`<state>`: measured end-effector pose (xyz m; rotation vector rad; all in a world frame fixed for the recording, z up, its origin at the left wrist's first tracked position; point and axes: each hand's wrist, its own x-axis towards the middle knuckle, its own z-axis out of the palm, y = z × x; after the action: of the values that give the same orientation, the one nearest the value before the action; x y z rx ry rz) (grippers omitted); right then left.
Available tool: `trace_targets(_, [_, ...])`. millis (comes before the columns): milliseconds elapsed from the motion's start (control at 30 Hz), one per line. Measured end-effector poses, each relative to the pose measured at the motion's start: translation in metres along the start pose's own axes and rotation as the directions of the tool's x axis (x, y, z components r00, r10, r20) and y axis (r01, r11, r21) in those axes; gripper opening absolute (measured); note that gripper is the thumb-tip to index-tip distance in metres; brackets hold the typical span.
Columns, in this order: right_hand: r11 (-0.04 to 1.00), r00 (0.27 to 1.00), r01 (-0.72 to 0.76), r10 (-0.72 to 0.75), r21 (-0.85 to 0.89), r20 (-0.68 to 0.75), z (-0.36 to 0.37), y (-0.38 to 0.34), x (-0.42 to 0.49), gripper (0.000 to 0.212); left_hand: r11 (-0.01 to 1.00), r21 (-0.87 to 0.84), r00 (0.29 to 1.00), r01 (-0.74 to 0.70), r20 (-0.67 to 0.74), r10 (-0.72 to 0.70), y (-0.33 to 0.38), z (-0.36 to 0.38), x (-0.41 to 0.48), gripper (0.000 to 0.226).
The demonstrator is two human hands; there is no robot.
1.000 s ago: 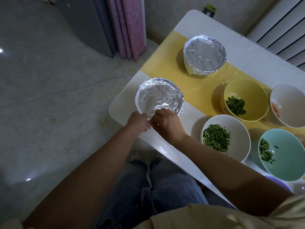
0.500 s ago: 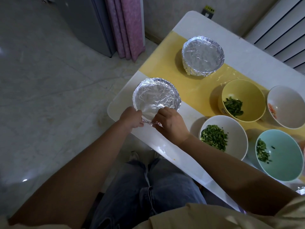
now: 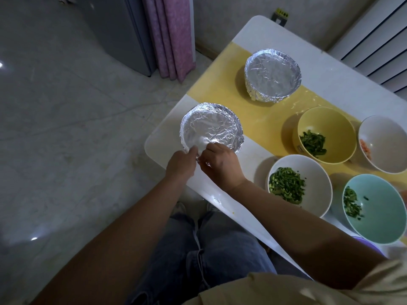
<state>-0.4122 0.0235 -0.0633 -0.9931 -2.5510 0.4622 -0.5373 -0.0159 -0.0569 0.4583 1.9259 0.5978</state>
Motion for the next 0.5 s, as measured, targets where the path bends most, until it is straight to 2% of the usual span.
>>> trace_targets(167, [1.000,0.999,-0.005,0.004,0.002,0.036,-0.001,-0.005,0.001,0.024,0.999,0.044,1.000,0.014,-0.008,-0.013,0.001,0.002,0.004,0.038])
trace_targets(300, [1.000,1.000,-0.014,0.014,0.007,0.007,-0.002,-0.004,0.003,0.023,0.998,0.051,0.999,-0.024,0.025,0.023,0.004,0.001,0.003,0.040])
trace_targets(433, [1.000,0.999,0.029,-0.028,0.012,-0.028,0.001,-0.003,0.004,0.015,0.996,0.090,1.000,0.008,-0.004,-0.008,0.007,0.000,0.004,0.037])
trace_targets(500, [0.997,0.997,0.075,-0.075,0.034,0.003,-0.002,0.001,0.002,0.012,0.995,0.097,1.000,0.030,-0.007,-0.030,0.009,-0.006,0.008,0.043])
